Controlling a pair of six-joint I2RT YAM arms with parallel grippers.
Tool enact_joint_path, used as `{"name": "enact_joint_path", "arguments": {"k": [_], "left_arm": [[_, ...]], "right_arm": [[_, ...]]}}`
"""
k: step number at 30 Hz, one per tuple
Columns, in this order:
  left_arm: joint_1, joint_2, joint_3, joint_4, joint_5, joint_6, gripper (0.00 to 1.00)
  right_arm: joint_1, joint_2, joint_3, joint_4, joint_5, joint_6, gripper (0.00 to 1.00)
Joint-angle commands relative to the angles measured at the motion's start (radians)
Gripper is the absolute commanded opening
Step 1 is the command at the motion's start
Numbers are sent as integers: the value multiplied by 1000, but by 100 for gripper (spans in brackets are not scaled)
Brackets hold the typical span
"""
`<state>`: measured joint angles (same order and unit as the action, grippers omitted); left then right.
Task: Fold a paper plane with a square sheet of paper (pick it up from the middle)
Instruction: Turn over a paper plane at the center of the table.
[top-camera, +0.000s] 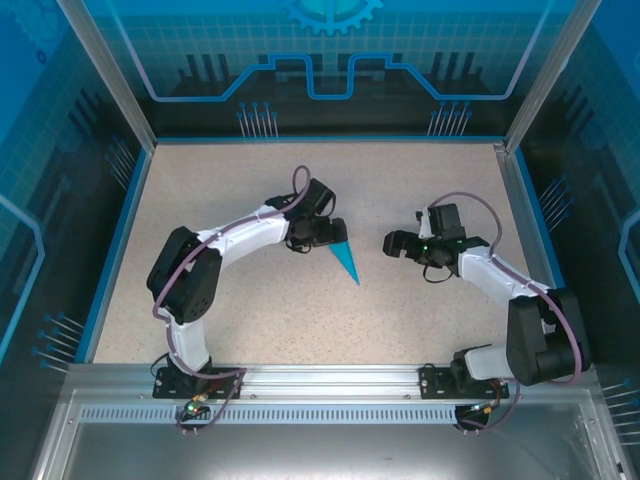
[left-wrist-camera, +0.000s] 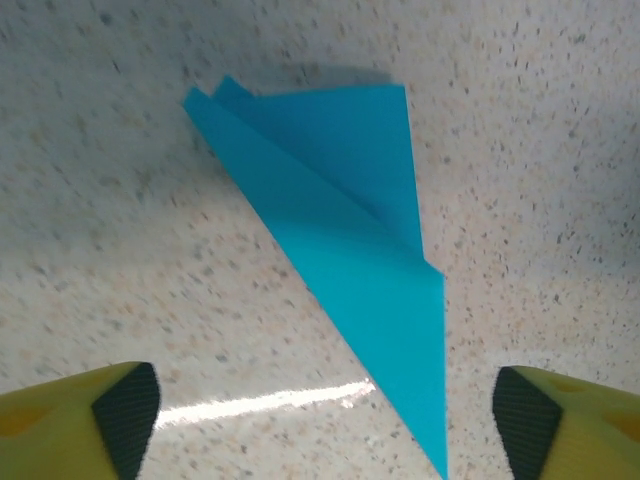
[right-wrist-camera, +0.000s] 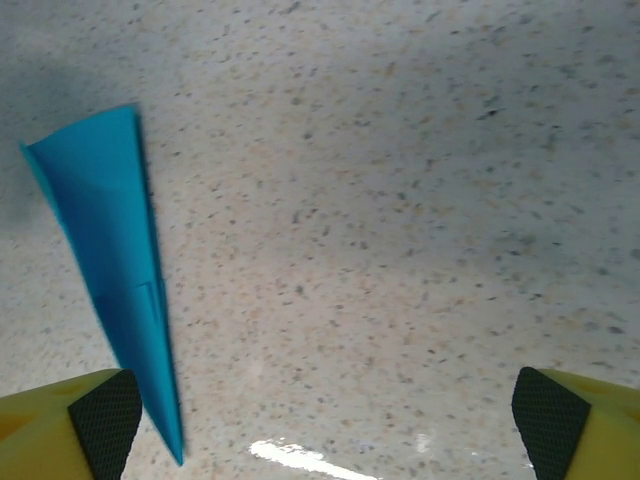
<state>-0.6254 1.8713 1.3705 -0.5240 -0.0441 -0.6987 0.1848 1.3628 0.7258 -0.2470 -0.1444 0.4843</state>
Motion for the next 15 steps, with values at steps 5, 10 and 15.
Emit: {"name": "enact_joint_path", "arguments": {"k": [5,10,15], "left_arm": [[-95,101,124,-143,-116,-135,98],[-104,202,257,-226,-122,-199,95],[-103,268,353,-299,-150,-253,87]], "right_arm": [[-53,-10,-19,-3,49,-12,99],[-84,-5,-29,-6,44,0,99],[-95,0,-30,-10,37,4,99]]}}
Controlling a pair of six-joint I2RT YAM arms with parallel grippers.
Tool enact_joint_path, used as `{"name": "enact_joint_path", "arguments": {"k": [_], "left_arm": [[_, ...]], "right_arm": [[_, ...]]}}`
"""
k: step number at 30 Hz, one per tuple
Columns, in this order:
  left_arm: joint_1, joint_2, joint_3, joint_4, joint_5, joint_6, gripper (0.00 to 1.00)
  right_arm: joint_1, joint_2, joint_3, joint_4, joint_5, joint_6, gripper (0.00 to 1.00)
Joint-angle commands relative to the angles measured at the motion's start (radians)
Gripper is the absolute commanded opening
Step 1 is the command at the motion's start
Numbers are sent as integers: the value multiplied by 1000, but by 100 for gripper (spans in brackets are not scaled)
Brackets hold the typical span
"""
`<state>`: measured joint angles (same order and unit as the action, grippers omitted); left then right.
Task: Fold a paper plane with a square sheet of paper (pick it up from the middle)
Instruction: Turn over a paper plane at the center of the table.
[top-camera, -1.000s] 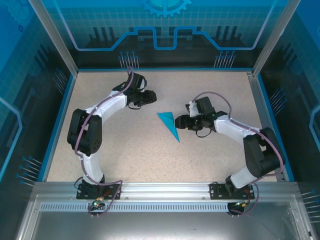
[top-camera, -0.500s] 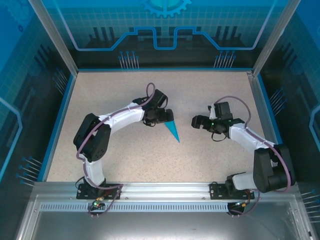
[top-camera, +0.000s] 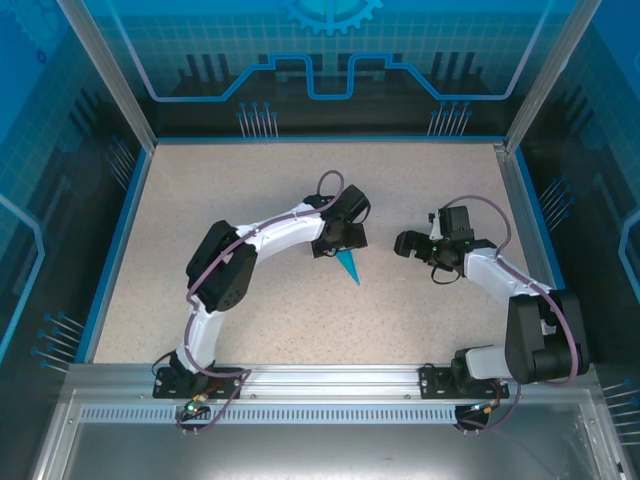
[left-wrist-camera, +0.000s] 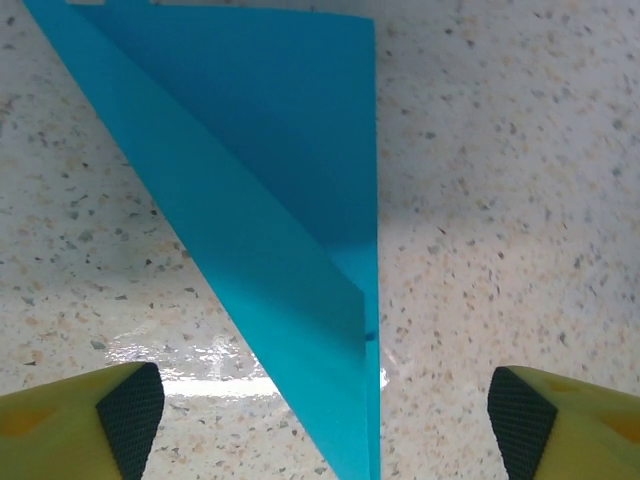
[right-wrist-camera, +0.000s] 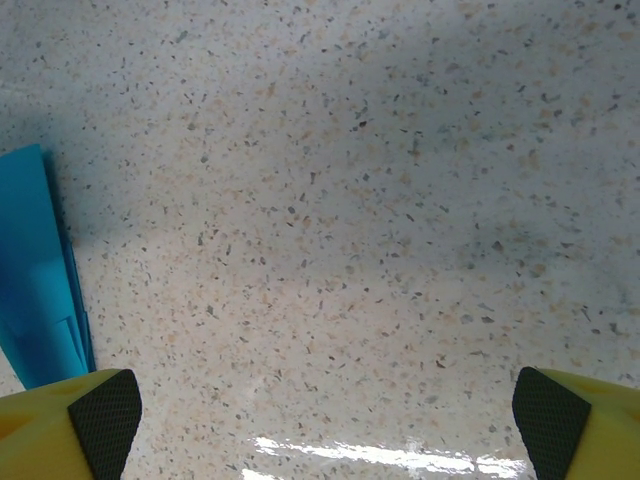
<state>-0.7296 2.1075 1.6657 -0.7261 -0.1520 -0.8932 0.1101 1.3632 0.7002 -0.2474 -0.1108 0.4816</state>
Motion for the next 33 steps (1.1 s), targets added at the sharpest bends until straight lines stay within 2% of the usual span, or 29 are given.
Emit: {"name": "enact_joint_path", "arguments": {"k": [1,7,13,16,23,29,33], "left_arm": [[1,40,78,-112,-50,-63,85],[2,92,148,-174,-69,-71,73],[3,125,176,-199,-62,-63,67],[4,139,185,-202,-55,-56,61],[9,110,167,-200,-61,-57,47],[9,47,91,-141,-47,-74,34],[10,17,54,-119,-43,-77,16]], "right_arm": [[-21,2,-4,-12,3,6,99],[-21,13,0,-16,-2,13,99],[-22,15,2,-23,-4,15,99],[-21,15,1,-19,-7,18,99],[-22,21,6,-23,-15,20,99],[-21,8,1,-22,-18,26,100],[-22,2,-1,-23,-20,28,99]]}}
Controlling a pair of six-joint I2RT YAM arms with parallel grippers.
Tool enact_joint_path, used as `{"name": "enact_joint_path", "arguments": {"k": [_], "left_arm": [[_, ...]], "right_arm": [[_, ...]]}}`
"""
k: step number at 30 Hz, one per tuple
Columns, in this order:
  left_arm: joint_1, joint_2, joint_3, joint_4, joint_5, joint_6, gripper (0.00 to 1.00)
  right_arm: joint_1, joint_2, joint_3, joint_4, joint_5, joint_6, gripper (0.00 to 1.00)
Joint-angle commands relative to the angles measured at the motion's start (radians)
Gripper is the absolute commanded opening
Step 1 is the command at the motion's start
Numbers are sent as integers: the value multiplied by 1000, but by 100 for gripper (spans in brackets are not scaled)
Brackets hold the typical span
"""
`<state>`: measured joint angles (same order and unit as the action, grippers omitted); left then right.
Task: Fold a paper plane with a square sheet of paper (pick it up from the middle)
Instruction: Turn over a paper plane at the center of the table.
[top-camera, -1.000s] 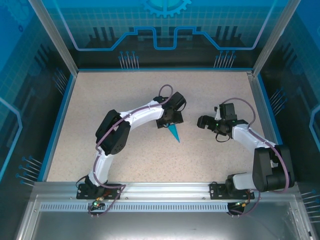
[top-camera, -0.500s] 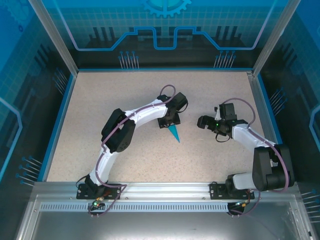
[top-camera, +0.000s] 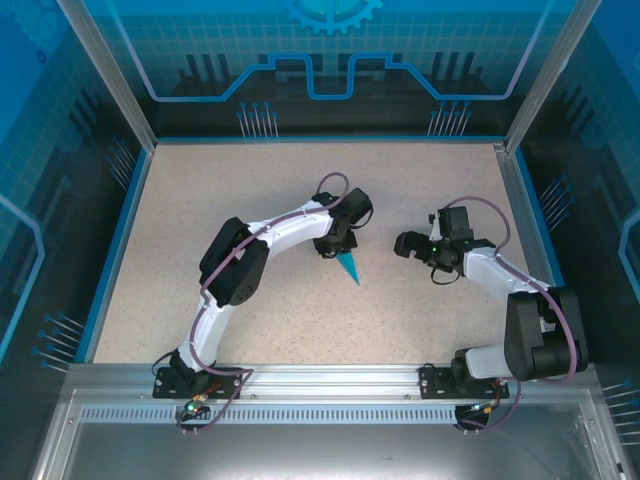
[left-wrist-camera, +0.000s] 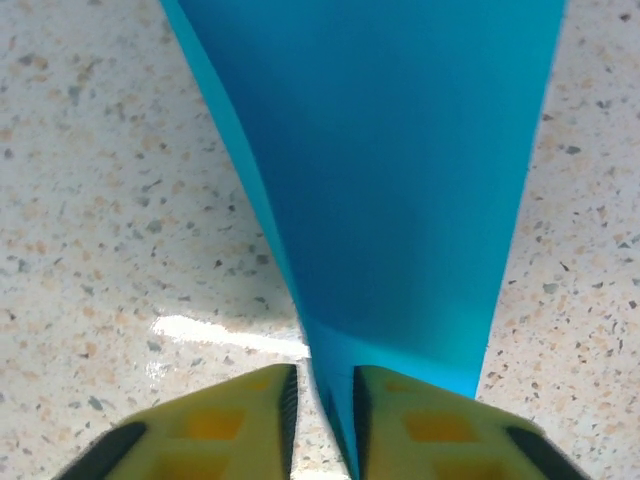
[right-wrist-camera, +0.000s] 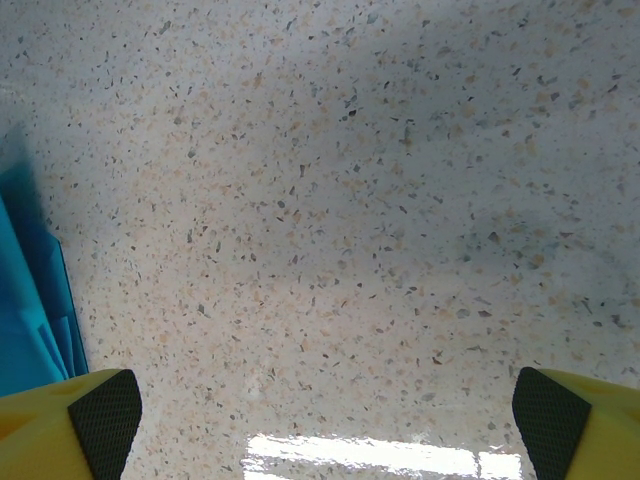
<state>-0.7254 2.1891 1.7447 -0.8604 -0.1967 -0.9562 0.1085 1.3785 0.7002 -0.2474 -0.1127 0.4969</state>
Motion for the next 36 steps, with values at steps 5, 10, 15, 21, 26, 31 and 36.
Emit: {"name": "enact_joint_path", "arguments": {"k": [5,10,15,21,26,31,36], "left_arm": [[9,-116,-59,34,1,-5,0],[11,-219,-110,104,59,80,0],[14,-293,-161,238,172,244,0],[57,-318,-293,497,364,314,0],[106,-284,-430,775,546,246,0],[120,-237,-495,901,618,178,0],[139,-226,-565,980,635,147,0]], "right_arm": [[-20,-19,-2,-25,-14,20,99],[-20,-24,-3,-21,-6,39,98],[-20,-48,-8,-7,-13,66,97],[-19,-110,-24,48,-140,49,94],[9,-132,-20,74,-204,73,90],[117,-66,27,95,-240,128,78],[200,33,70,155,-249,194,65]]}}
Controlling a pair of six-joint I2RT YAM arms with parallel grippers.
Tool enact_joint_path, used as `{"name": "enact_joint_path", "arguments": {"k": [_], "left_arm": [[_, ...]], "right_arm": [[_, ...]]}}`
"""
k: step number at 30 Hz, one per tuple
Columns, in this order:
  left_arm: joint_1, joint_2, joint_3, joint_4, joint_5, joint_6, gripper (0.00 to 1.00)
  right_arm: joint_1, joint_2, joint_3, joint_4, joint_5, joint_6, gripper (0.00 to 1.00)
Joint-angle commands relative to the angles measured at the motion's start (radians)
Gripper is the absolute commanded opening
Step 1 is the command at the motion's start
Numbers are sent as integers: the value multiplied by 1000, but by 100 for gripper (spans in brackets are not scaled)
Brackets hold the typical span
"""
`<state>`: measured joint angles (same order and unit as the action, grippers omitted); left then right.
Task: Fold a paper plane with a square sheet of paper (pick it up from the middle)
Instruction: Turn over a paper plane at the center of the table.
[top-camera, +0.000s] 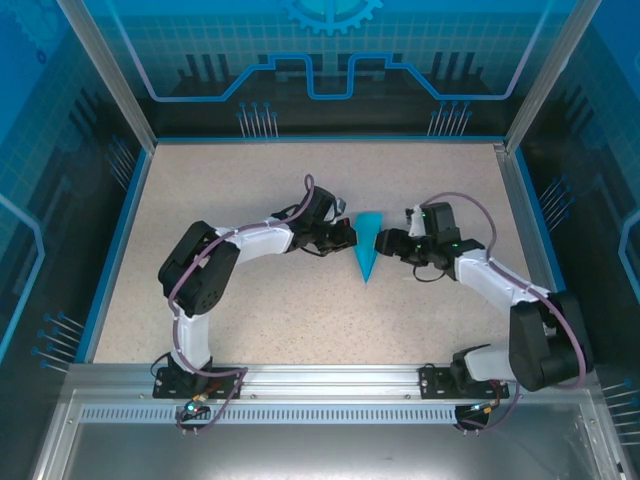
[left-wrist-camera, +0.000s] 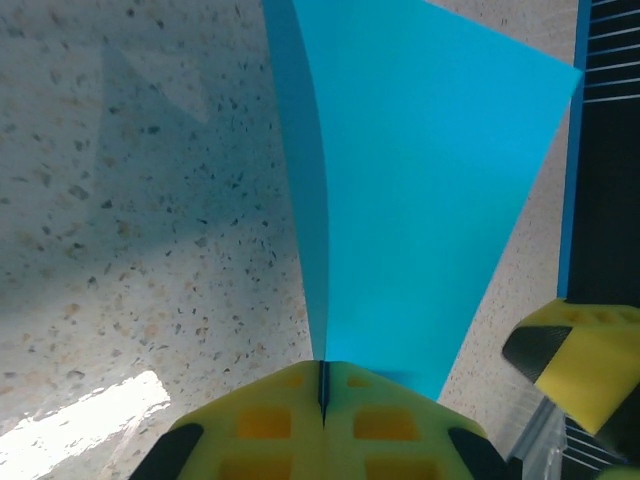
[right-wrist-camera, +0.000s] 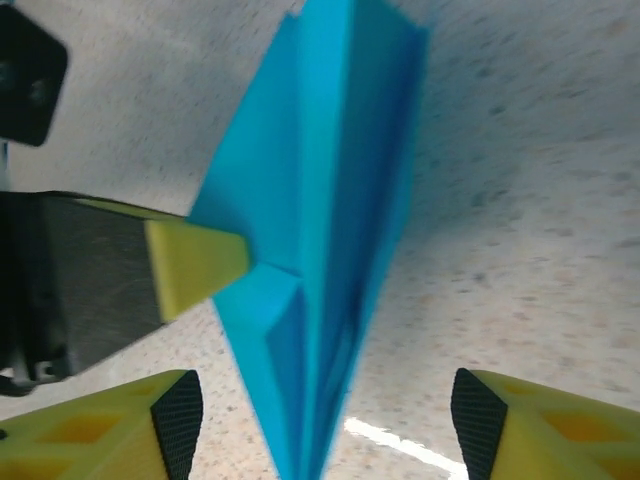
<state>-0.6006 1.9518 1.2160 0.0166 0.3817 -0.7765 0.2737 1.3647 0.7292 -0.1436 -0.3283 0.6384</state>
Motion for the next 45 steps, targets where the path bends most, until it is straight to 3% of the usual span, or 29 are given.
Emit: {"name": "enact_joint_path", "arguments": {"k": [1,9,14,20,33,45], "left_arm": [[16,12,-46,103,50,-29,0],[28,40,-96,115,40,-20,0],[32,48,-105,101,21,-6,0],[32,50,-101,52,-10,10,12],[32,15,-88,-90,-84,32,25],[34,34,-40,-246,-145,34,24]], "right_arm": [[42,65,48,61,-35,60,63],[90,205,127,71,-39,76,53],[111,249,171,12,51,67,54],[126,300,213,-33,85,42,55],[133,386,242,-60,92,32,55],[122,430,231,-19,24,48,60]]}}
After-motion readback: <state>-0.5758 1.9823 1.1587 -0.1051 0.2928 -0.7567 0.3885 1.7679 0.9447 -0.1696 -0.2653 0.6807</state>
